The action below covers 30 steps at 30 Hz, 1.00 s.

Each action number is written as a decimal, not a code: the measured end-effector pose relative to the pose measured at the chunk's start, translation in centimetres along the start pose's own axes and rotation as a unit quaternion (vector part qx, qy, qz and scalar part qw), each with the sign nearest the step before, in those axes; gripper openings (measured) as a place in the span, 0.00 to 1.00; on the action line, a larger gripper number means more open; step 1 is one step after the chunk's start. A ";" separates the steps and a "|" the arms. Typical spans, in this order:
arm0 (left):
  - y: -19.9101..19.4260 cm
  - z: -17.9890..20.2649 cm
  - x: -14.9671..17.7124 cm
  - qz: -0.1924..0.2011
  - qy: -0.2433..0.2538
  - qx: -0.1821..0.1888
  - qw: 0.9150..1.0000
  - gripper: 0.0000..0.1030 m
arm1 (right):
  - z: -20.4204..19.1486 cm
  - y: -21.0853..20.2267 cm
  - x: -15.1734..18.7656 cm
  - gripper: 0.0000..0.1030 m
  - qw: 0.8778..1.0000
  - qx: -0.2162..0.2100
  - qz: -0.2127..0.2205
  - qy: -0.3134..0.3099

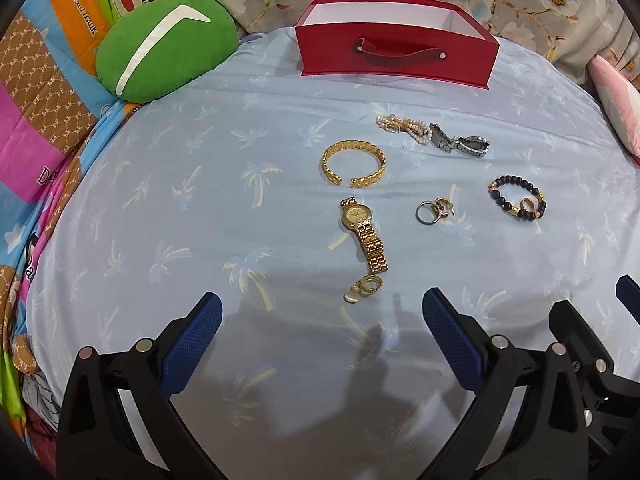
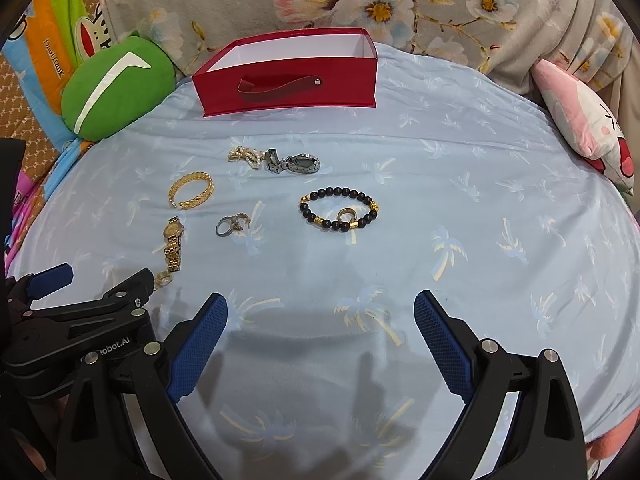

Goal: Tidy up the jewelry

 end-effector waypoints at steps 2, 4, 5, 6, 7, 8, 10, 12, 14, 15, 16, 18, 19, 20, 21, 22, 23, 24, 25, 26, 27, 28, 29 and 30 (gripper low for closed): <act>0.0 0.0 0.0 0.000 0.000 0.000 1.000 0.95 | 0.0 0.0 0.0 0.90 1.000 0.000 0.000 0.000; 0.0 0.0 0.0 0.000 -0.001 0.001 1.000 0.95 | 0.0 0.0 0.1 0.90 1.000 0.000 0.000 0.000; 0.0 0.0 0.0 0.000 -0.001 0.001 1.000 0.95 | -0.1 0.1 0.1 0.90 1.000 -0.001 -0.001 0.000; 0.1 0.0 0.1 -0.001 -0.001 0.002 1.000 0.95 | 0.0 0.2 0.2 0.90 1.000 -0.002 -0.001 0.001; 0.1 -0.1 0.1 -0.002 -0.002 0.002 1.000 0.95 | 0.0 0.2 0.2 0.90 1.000 -0.003 -0.002 0.001; 0.2 -0.1 0.2 -0.003 -0.003 0.003 1.000 0.95 | 0.0 0.3 0.2 0.90 1.000 -0.004 -0.003 0.001; 0.4 -0.2 0.2 -0.006 -0.006 0.006 1.000 0.95 | 0.0 0.4 0.2 0.90 1.000 -0.004 -0.005 -0.001; 0.6 -0.2 0.2 -0.007 -0.009 0.011 1.000 0.95 | 0.0 0.6 0.2 0.90 1.000 -0.005 -0.007 -0.003; 0.8 -0.4 0.2 -0.008 -0.011 0.012 1.000 0.95 | 0.0 0.8 0.1 0.90 1.000 -0.004 -0.009 -0.006; 0.9 -0.4 0.1 -0.008 -0.012 0.012 1.000 0.95 | 0.0 0.9 0.0 0.90 1.000 -0.002 -0.010 -0.006; 1.0 -0.5 0.1 -0.008 -0.012 0.012 1.000 0.95 | 0.1 1.0 -0.1 0.90 1.000 -0.002 -0.009 -0.005; 1.3 -0.8 -0.1 -0.010 -0.016 0.012 1.000 0.95 | 0.4 1.2 -0.4 0.90 1.000 0.001 -0.009 -0.004; 1.5 -1.0 -0.3 -0.010 -0.020 0.010 1.000 0.95 | 0.5 1.3 -0.6 0.90 1.000 0.002 -0.009 -0.003; 1.6 -1.3 -0.5 -0.011 -0.025 0.009 1.000 0.95 | 0.7 1.5 -0.8 0.89 1.000 0.003 -0.009 -0.002; 1.8 -1.5 -0.7 -0.012 -0.029 0.010 0.999 0.95 | 0.9 1.7 -1.0 0.89 1.000 0.003 -0.010 0.000; 2.0 -1.7 -0.9 -0.013 -0.033 0.011 0.999 0.95 | 1.1 1.8 -1.2 0.89 1.000 0.003 -0.010 0.001; 2.2 -1.9 -1.1 -0.015 -0.035 0.013 0.999 0.95 | 1.2 2.0 -1.3 0.88 1.000 0.003 -0.011 0.002; 2.4 -2.1 -1.3 -0.016 -0.038 0.016 0.999 0.95 | 1.3 2.1 -1.5 0.88 1.000 0.004 -0.011 0.002; 2.6 -2.3 -1.5 -0.017 -0.040 0.020 0.999 0.95 | 1.5 2.3 -1.7 0.87 1.000 0.005 -0.010 0.002; 2.8 -2.4 -1.7 -0.018 -0.043 0.021 0.999 0.95 | 1.6 2.5 -1.9 0.87 1.000 0.006 -0.010 0.001; 3.0 -2.5 -1.9 -0.021 -0.046 0.024 0.998 0.95 | 1.7 2.7 -2.1 0.87 1.000 0.008 -0.010 0.000; 3.2 -2.6 -2.0 -0.023 -0.049 0.027 0.998 0.95 | 1.8 2.8 -2.2 0.87 1.000 0.009 -0.009 0.001; 3.5 -2.6 -2.2 -0.027 -0.050 0.029 0.998 0.95 | 2.0 3.0 -2.5 0.87 1.000 0.010 -0.008 0.002; 3.8 -2.6 -2.4 -0.029 -0.051 0.028 0.998 0.95 | 2.1 3.2 -2.7 0.87 1.000 0.010 -0.008 0.004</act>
Point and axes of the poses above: each gripper's, at about its wrist camera, not at the fingertips, and y roughly the way its jaws point, z to its right, x to its underside, the point moved 5 cm from there along y, roughly the way its jaws point, and after that the axes turned 2 degrees about -y, right-handed, at the moved point
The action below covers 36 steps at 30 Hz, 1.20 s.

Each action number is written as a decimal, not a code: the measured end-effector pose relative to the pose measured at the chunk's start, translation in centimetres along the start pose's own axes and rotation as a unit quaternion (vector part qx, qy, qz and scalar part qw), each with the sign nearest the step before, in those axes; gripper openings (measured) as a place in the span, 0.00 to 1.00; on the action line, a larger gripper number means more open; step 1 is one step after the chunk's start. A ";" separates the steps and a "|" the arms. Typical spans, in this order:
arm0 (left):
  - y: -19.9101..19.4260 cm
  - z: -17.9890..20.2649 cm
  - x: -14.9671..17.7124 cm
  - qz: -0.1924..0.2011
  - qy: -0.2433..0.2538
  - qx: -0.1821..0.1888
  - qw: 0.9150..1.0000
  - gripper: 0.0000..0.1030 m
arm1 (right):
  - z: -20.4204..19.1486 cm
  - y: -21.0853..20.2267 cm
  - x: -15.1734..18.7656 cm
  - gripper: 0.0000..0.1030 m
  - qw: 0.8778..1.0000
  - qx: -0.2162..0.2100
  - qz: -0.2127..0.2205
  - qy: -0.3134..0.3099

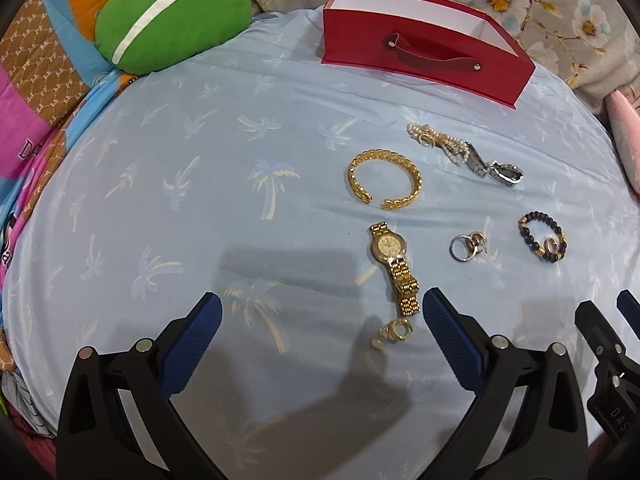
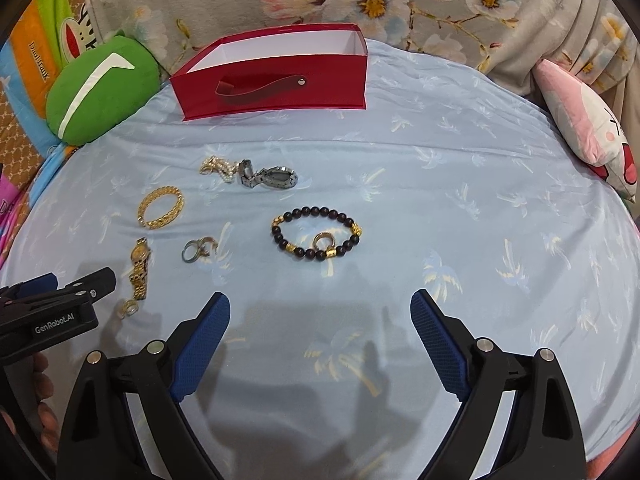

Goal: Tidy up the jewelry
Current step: 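Grasp the gold watch with the left tool while the right tool grasps the silver pendant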

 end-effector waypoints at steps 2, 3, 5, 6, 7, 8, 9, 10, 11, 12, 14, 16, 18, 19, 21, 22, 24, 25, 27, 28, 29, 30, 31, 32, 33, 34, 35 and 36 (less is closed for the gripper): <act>0.5 0.0 -0.7 0.001 -0.003 -0.001 1.000 0.95 | 0.3 0.4 -0.4 0.87 1.000 0.000 -0.001 0.006; 0.8 0.1 -1.0 0.000 -0.004 0.000 1.000 0.95 | 0.4 0.5 -0.6 0.87 1.000 -0.001 -0.001 0.008; 1.4 0.3 -1.7 -0.005 -0.008 0.007 1.000 0.95 | 0.5 0.7 -0.7 0.87 1.000 -0.001 -0.001 0.009; 1.6 0.4 -2.0 -0.008 -0.010 0.012 1.000 0.95 | 0.5 0.7 -0.8 0.87 1.000 -0.002 -0.001 0.010; 1.8 0.6 -2.2 -0.010 -0.012 0.015 1.000 0.95 | 0.5 0.8 -0.9 0.87 1.000 -0.002 0.000 0.010; 1.8 0.7 -2.2 -0.010 -0.012 0.018 1.000 0.95 | 0.6 0.8 -0.9 0.87 1.000 -0.002 0.000 0.010; 1.9 1.0 -2.2 -0.009 -0.009 0.020 1.000 0.95 | 0.6 0.8 -0.8 0.87 1.000 -0.002 0.000 0.011; 1.9 1.2 -2.0 -0.010 -0.005 0.021 1.000 0.95 | 0.7 0.9 -0.8 0.87 1.000 -0.002 -0.001 0.013; 2.1 1.7 -1.9 -0.013 0.002 0.023 1.000 0.95 | 0.8 1.0 -0.7 0.87 1.000 -0.002 -0.003 0.015; 2.3 2.0 -1.7 -0.016 0.007 0.024 1.000 0.95 | 0.8 1.2 -0.7 0.87 1.000 -0.002 -0.005 0.017; 2.5 2.8 -1.4 -0.021 0.017 0.026 0.999 0.93 | 0.9 1.3 -0.7 0.87 1.000 -0.002 -0.009 0.019; 2.9 3.2 -1.2 -0.028 0.023 0.029 0.999 0.85 | 1.0 1.3 -0.7 0.87 1.000 -0.002 -0.007 0.019; 3.5 3.4 -0.8 -0.041 0.024 0.031 0.998 0.70 | 1.1 1.3 -0.7 0.87 1.000 -0.001 -0.005 0.018; 3.4 3.4 -0.9 -0.034 0.027 0.026 0.999 0.69 | 1.2 1.3 -0.7 0.87 1.000 -0.001 -0.005 0.019; 3.4 3.4 -0.9 -0.034 0.026 0.026 0.999 0.65 | 1.3 1.4 -0.7 0.87 1.000 -0.001 -0.005 0.021; 3.4 3.3 -0.9 -0.033 0.024 0.025 0.999 0.64 | 1.3 1.4 -0.7 0.87 1.000 -0.002 -0.006 0.021; 3.4 3.2 -1.0 -0.028 0.023 0.021 0.999 0.55 | 1.2 1.5 -0.7 0.87 1.000 -0.002 -0.008 0.020; 3.3 3.2 -1.0 -0.026 0.023 0.020 0.999 0.52 | 1.2 1.5 -0.7 0.87 1.000 -0.003 -0.008 0.020; 3.2 3.2 -1.2 -0.024 0.021 0.029 0.999 0.35 | 1.1 1.5 -0.7 0.87 1.000 -0.003 -0.009 0.019; 3.2 3.2 -1.3 -0.024 0.022 0.033 0.999 0.31 | 1.0 1.5 -0.8 0.87 1.000 -0.004 -0.008 0.018; 3.2 3.2 -1.3 -0.023 0.023 0.036 0.999 0.20 | 1.0 1.5 -0.8 0.87 1.000 -0.003 -0.008 0.016; 3.2 3.2 -1.4 -0.024 0.022 0.039 0.999 0.18 | 1.0 1.6 -0.9 0.87 1.000 -0.003 -0.008 0.014; 3.1 3.2 -1.4 -0.024 0.023 0.044 0.998 0.18 | 0.9 1.6 -0.9 0.87 1.000 -0.003 -0.007 0.012; 3.1 3.2 -1.4 -0.025 0.023 0.048 0.998 0.18 | 0.8 1.7 -1.1 0.87 1.000 -0.003 -0.007 0.009; 3.0 3.1 -1.4 -0.025 0.021 0.053 0.998 0.18 | 0.7 1.8 -1.3 0.87 1.000 -0.004 -0.005 0.006; 2.9 3.0 -1.5 -0.024 0.018 0.058 0.998 0.17 | 0.7 1.9 -1.5 0.86 1.000 -0.006 -0.004 0.004; 2.6 2.9 -1.6 -0.021 0.018 0.060 0.998 0.17 | 0.6 2.0 -1.9 0.82 1.000 -0.009 -0.001 0.001; 2.4 2.8 -1.7 -0.016 0.017 0.062 0.998 0.16 | 0.4 2.2 -2.4 0.79 1.000 -0.011 0.002 -0.003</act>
Point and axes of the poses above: each gripper's, at about its wrist camera, not at the fingertips, and y roughly the way its jaws point, z to its right, x to its underside, the point moved 5 cm from there along y, roughly the way its jaws point, and after that the axes turned 2 degrees about -y, right-handed, at the moved point
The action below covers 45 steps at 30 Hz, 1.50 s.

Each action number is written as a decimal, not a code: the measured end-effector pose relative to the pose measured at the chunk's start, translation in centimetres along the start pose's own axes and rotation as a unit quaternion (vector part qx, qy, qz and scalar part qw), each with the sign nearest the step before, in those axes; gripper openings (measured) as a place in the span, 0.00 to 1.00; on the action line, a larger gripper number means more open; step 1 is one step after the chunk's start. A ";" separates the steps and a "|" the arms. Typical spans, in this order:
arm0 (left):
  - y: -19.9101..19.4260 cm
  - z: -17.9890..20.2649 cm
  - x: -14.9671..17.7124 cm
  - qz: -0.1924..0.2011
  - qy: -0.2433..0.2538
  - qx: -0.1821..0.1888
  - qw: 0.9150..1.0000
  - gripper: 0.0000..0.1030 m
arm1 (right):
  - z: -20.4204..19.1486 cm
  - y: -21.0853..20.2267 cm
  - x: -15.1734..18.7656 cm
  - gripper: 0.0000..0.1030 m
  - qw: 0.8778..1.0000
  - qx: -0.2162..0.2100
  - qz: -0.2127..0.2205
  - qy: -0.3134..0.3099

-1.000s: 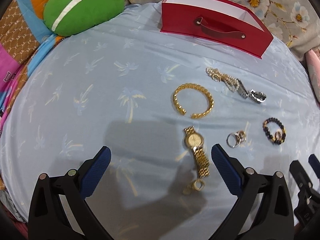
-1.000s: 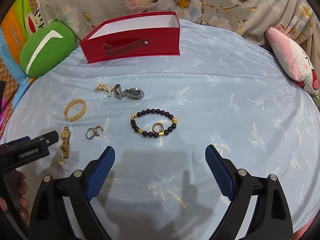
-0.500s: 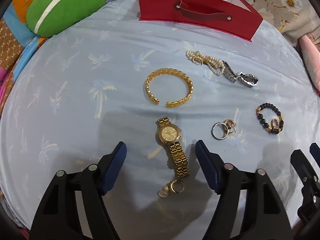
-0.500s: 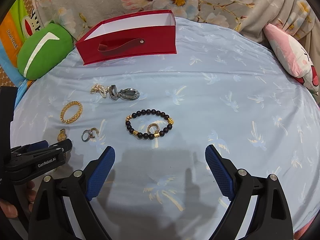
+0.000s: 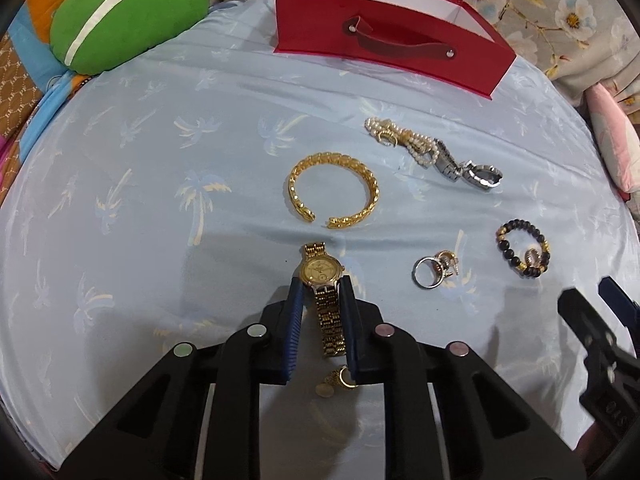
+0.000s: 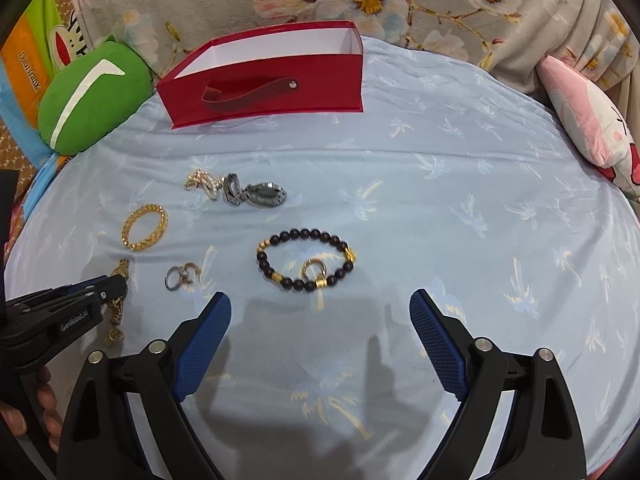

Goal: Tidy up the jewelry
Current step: 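Grasp the gold watch with the left tool while the right tool grasps the silver pendant, then carry the gold watch and silver pendant into the red box with both tools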

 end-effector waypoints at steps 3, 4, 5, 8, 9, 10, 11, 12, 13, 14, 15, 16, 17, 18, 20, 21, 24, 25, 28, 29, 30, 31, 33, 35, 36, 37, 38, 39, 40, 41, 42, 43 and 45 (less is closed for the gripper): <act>-0.7 -0.2 -0.6 0.012 -0.001 0.002 1.000 0.10 | -0.5 0.7 -1.8 0.70 1.000 -0.016 0.010 -0.010; -0.9 -0.4 -0.9 0.015 -0.003 0.003 1.000 0.10 | -0.8 1.1 -2.5 0.68 1.000 -0.022 0.012 -0.014; -1.0 -0.5 -1.1 0.017 -0.004 0.004 1.000 0.10 | -1.0 1.5 -3.0 0.66 0.999 -0.028 0.014 -0.017; -1.4 -1.1 -1.6 0.022 -0.009 0.003 1.000 0.11 | -2.0 3.4 -4.4 0.61 0.998 -0.050 0.008 -0.044; -1.5 -1.2 -1.7 0.024 -0.010 0.003 1.000 0.11 | -2.4 4.1 -4.8 0.60 0.997 -0.057 0.007 -0.054; -1.5 -1.5 -1.9 0.024 -0.012 0.003 1.000 0.11 | -2.8 4.9 -5.1 0.59 0.996 -0.063 0.003 -0.070; -1.6 -1.7 -2.0 0.025 -0.014 0.003 1.000 0.11 | -3.0 5.4 -5.4 0.57 0.995 -0.066 0.000 -0.080; -1.6 -1.9 -2.0 0.025 -0.015 0.003 1.000 0.11 | -3.2 6.1 -5.6 0.57 0.993 -0.072 -0.006 -0.090; -1.6 -2.1 -2.1 0.026 -0.016 0.002 1.000 0.11 | -3.5 6.6 -5.9 0.56 0.992 -0.076 -0.011 -0.101; -1.7 -2.3 -2.1 0.027 -0.017 0.001 1.000 0.11 | -3.6 7.0 -6.1 0.55 0.991 -0.077 -0.012 -0.110; -1.6 -2.5 -2.2 0.027 -0.018 0.000 0.999 0.11 | -3.8 7.3 -6.1 0.54 0.990 -0.077 -0.013 -0.120; -1.7 -2.6 -2.2 0.027 -0.020 0.000 0.999 0.11 | -4.0 7.8 -6.3 0.52 0.988 -0.076 -0.017 -0.131; -1.6 -2.8 -2.3 0.028 -0.021 -0.001 0.999 0.11 | -4.0 8.1 -6.4 0.49 0.987 -0.077 -0.019 -0.136; -1.6 -2.9 -2.3 0.028 -0.022 -0.003 0.999 0.11 | -4.1 8.4 -6.5 0.47 0.987 -0.078 -0.023 -0.139; -1.4 -3.1 -2.3 0.025 -0.024 -0.003 0.999 0.11 | -4.1 9.1 -6.5 0.37 0.986 -0.084 -0.034 -0.140; -1.3 -3.2 -2.3 0.024 -0.025 -0.003 0.999 0.11 | -4.1 9.3 -6.4 0.34 0.986 -0.085 -0.039 -0.140; -1.3 -3.2 -2.4 0.024 -0.023 -0.004 0.999 0.11 | -4.1 9.6 -6.1 0.21 0.986 -0.087 -0.046 -0.136; -1.3 -3.2 -2.4 0.024 -0.023 -0.004 0.999 0.11 | -4.0 9.6 -6.0 0.17 0.986 -0.088 -0.047 -0.133; -1.3 -3.2 -2.4 0.024 -0.023 -0.004 0.999 0.11 | -3.7 9.4 -6.0 0.09 0.988 -0.094 -0.048 -0.116; -1.3 -3.2 -2.4 0.024 -0.022 -0.004 0.999 0.11 | -3.5 9.2 -6.0 0.09 0.989 -0.093 -0.046 -0.110; -1.4 -3.2 -2.4 0.024 -0.022 -0.003 0.999 0.11 | -3.3 9.0 -6.0 0.09 0.989 -0.093 -0.044 -0.104; -1.4 -3.2 -2.4 0.025 -0.022 -0.002 0.999 0.11 | -3.0 8.7 -6.0 0.08 0.990 -0.093 -0.040 -0.098; -1.7 -3.1 -2.4 0.028 -0.019 -0.002 0.999 0.11 | -2.6 7.9 -6.2 0.07 0.992 -0.094 -0.033 -0.084; -2.1 -3.0 -2.4 0.032 -0.018 -0.001 0.999 0.11 | -2.1 6.9 -6.5 0.07 0.993 -0.093 -0.021 -0.070; -2.3 -3.0 -2.5 0.033 -0.017 0.000 0.999 0.11 | -1.8 6.3 -6.7 0.07 0.993 -0.093 -0.013 -0.064; -2.4 -2.9 -2.5 0.036 -0.015 -0.001 0.999 0.11 | -1.6 5.7 -6.9 0.07 0.994 -0.092 -0.007 -0.060; -2.6 -2.8 -2.5 0.038 -0.014 0.000 0.999 0.11 | -1.4 5.2 -7.2 0.07 0.994 -0.091 -0.001 -0.057; -2.8 -2.7 -2.6 0.040 -0.011 0.000 0.999 0.11 | -1.2 4.7 -7.5 0.07 0.995 -0.089 0.005 -0.054; -3.0 -2.5 -2.7 0.042 -0.009 0.001 0.999 0.11 | -1.0 4.0 -7.8 0.07 0.995 -0.087 0.012 -0.052; -3.2 -2.3 -2.7 0.045 -0.007 0.001 0.999 0.11 | -0.8 3.4 -8.0 0.07 0.995 -0.085 0.017 -0.050; -3.4 -2.2 -2.9 0.047 -0.004 0.002 0.999 0.11 | -0.5 2.9 -8.3 0.07 0.995 -0.084 0.023 -0.048; -3.6 -2.0 -3.0 0.049 -0.001 0.003 0.999 0.11 | -0.3 2.4 -8.6 0.07 0.995 -0.083 0.028 -0.047; -4.0 -1.5 -3.4 0.054 0.005 0.003 0.999 0.11 | 0.0 1.3 -9.4 0.06 0.995 -0.078 0.041 -0.043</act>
Point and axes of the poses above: each gripper's, at about its wrist camera, not at the fingertips, and y roughly the way its jaws point, z to its right, x to its underside, the point moved 5 cm from there along y, roughly the way its jaws point, and after that the axes turned 2 degrees about -y, right-handed, at the moved point
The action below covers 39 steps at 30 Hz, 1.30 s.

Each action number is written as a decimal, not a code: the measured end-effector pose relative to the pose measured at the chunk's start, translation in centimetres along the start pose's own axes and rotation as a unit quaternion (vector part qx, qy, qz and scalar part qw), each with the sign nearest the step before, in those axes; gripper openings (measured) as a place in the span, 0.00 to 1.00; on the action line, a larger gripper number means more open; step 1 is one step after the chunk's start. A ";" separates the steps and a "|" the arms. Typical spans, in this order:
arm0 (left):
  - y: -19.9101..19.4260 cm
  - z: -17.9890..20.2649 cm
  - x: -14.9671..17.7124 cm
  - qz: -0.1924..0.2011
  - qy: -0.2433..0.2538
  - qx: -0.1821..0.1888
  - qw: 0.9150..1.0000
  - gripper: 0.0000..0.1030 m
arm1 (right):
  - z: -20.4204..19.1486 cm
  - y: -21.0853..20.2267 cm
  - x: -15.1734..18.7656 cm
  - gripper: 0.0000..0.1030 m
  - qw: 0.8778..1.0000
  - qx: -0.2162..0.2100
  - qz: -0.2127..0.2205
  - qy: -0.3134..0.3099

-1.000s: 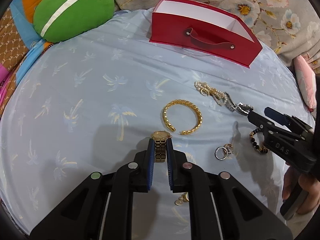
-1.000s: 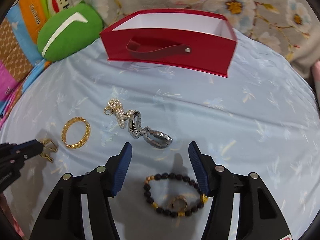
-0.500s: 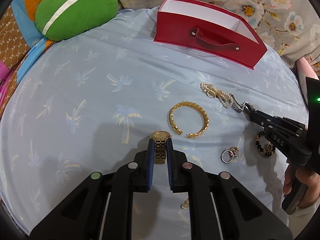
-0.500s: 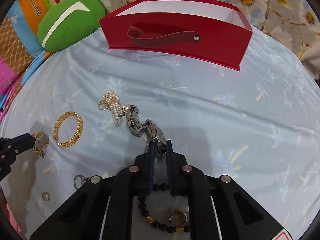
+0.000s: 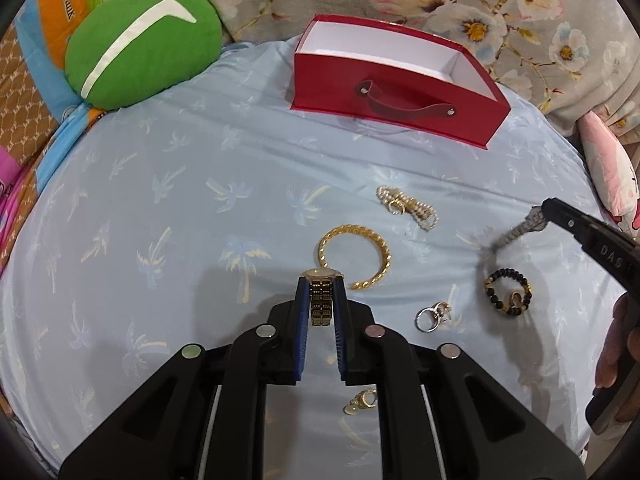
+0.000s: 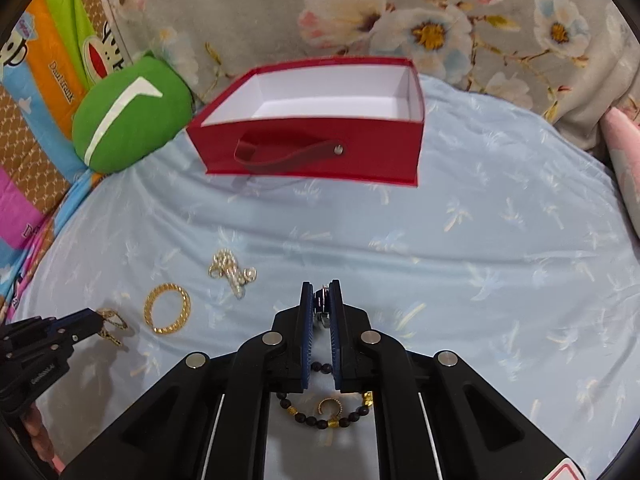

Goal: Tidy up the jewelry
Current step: 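Carry the gold watch and silver pendant into the red box with both tools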

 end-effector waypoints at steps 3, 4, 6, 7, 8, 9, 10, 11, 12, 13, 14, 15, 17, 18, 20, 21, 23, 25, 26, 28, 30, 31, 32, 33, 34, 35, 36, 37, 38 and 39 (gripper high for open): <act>-0.5 0.6 -1.2 0.012 0.009 0.001 1.000 0.11 | 0.5 -1.4 -1.7 0.05 1.000 0.003 0.021 0.004; -0.6 0.8 -1.8 0.018 0.013 0.001 1.000 0.11 | 0.6 -1.7 -2.1 0.05 1.000 0.005 0.027 0.004; -0.9 1.2 -2.9 0.027 0.020 -0.001 0.999 0.11 | 0.8 -2.2 -3.5 0.05 0.999 0.007 0.038 0.001; -0.9 1.4 -3.5 0.032 0.021 -0.001 0.999 0.11 | 0.8 -2.3 -4.0 0.05 0.999 0.006 0.041 0.000; -1.0 1.5 -4.1 0.035 0.021 0.000 0.999 0.11 | 0.9 -2.4 -4.8 0.05 0.999 0.005 0.046 0.000; -1.0 1.6 -4.8 0.039 0.022 0.001 0.999 0.11 | 0.9 -2.5 -5.4 0.05 0.999 0.005 0.050 -0.001; -1.0 1.8 -5.5 0.043 0.023 0.002 0.999 0.11 | 0.9 -2.5 -6.3 0.05 0.998 0.005 0.055 -0.003; -1.0 2.0 -6.2 0.048 0.026 0.000 0.999 0.11 | 1.0 -2.6 -6.9 0.05 0.998 0.005 0.059 -0.005; -1.0 2.1 -6.9 0.052 0.029 -0.001 0.998 0.11 | 1.0 -2.6 -7.9 0.05 0.998 0.004 0.064 -0.008; -0.9 2.3 -7.8 0.058 0.033 -0.003 0.998 0.11 | 1.0 -2.6 -8.6 0.05 0.998 0.003 0.067 -0.009; -0.9 2.5 -8.6 0.063 0.036 -0.004 0.997 0.11 | 1.1 -2.5 -9.7 0.05 0.997 0.003 0.072 -0.012; -0.9 2.7 -9.6 0.068 0.040 -0.005 0.997 0.11 | 1.1 -2.4 -10.8 0.05 0.997 0.005 0.077 -0.016; -0.7 3.1 -11.7 0.080 0.048 -0.008 0.996 0.11 | 1.3 -2.0 -12.8 0.05 0.996 0.010 0.085 -0.020; -0.5 3.3 -13.0 0.087 0.053 -0.011 0.995 0.11 | 1.4 -1.7 -13.8 0.05 0.996 0.009 0.087 -0.021; -0.1 3.9 -15.4 0.099 0.058 -0.012 0.993 0.11 | 2.0 -0.6 -16.1 0.05 0.996 0.008 0.092 -0.017; 0.2 4.2 -16.8 0.105 0.062 -0.010 0.993 0.11 | 2.2 -0.1 -17.0 0.05 0.995 0.007 0.094 -0.015; 1.0 5.0 -19.4 0.113 0.068 -0.006 0.991 0.11 | 2.7 1.2 -18.9 0.05 0.995 0.003 0.096 -0.010; 2.0 5.9 -22.0 0.124 0.075 -0.003 0.989 0.11 | 3.3 2.9 -20.6 0.05 0.996 0.001 0.094 -0.006; 2.6 6.3 -23.1 0.126 0.079 -0.005 0.989 0.11 | 3.5 3.7 -21.2 0.05 0.996 0.002 0.092 -0.004; 4.0 7.2 -25.1 0.131 0.086 -0.003 0.988 0.11 | 4.1 5.8 -22.1 0.05 0.997 0.006 0.083 0.000; 6.0 8.0 -27.0 0.128 0.088 -0.001 0.988 0.11 | 4.6 7.8 -22.6 0.05 0.997 0.008 0.074 0.004; 7.1 8.4 -27.8 0.123 0.091 0.001 0.988 0.11 | 4.9 8.8 -22.8 0.05 0.998 0.011 0.069 0.006; 7.9 8.6 -28.3 0.120 0.090 0.002 0.989 0.11 | 5.2 9.8 -23.0 0.05 0.998 0.014 0.064 0.009; 9.0 8.9 -28.9 0.115 0.087 0.002 0.990 0.11 | 5.5 10.7 -23.0 0.05 0.998 0.014 0.058 0.011; 10.2 9.1 -29.4 0.109 0.087 0.003 0.990 0.11 | 5.8 11.8 -23.0 0.05 0.998 0.016 0.051 0.012; 11.2 9.3 -29.7 0.102 0.086 0.004 0.991 0.11 | 6.0 12.7 -22.8 0.05 0.999 0.019 0.045 0.012; 12.3 9.5 -29.9 0.094 0.087 0.004 0.992 0.11 | 6.2 13.5 -22.6 0.05 0.999 0.022 0.040 0.012; 13.2 9.6 -30.0 0.087 0.088 0.004 0.992 0.11 | 6.4 14.3 -22.5 0.05 0.999 0.024 0.034 0.012; 14.3 9.7 -30.1 0.080 0.088 0.004 0.993 0.11 | 6.5 15.0 -22.3 0.05 0.999 0.025 0.029 0.012; 15.2 9.8 -30.2 0.074 0.088 0.001 0.993 0.11 | 6.7 15.6 -22.2 0.05 0.999 0.026 0.025 0.011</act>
Point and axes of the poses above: each gripper's, at about its wrist camera, not at the fingertips, and y roughly the way its jaws point, z to its right, x to its underside, the point moved 5 cm from there along y, roughly the way its jaws point, and after that the axes turned 2 degrees about -y, right-handed, at the moved point
